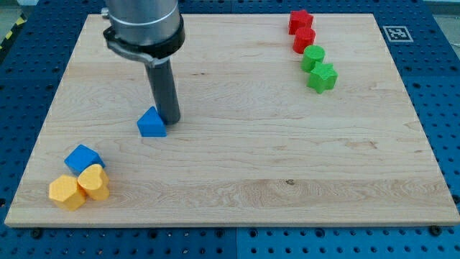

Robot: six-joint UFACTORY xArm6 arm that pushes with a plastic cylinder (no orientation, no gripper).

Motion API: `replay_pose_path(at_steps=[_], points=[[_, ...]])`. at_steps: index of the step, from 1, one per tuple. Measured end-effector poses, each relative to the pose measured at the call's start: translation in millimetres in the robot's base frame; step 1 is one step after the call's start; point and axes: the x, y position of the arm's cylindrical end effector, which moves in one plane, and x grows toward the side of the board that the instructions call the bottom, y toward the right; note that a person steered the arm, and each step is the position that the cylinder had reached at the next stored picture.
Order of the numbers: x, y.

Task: Push the blue triangle into the blue cube

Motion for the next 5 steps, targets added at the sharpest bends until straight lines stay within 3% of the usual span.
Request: replay_pose_path(at_steps=[1,5], points=[[23,-11],[4,-60]])
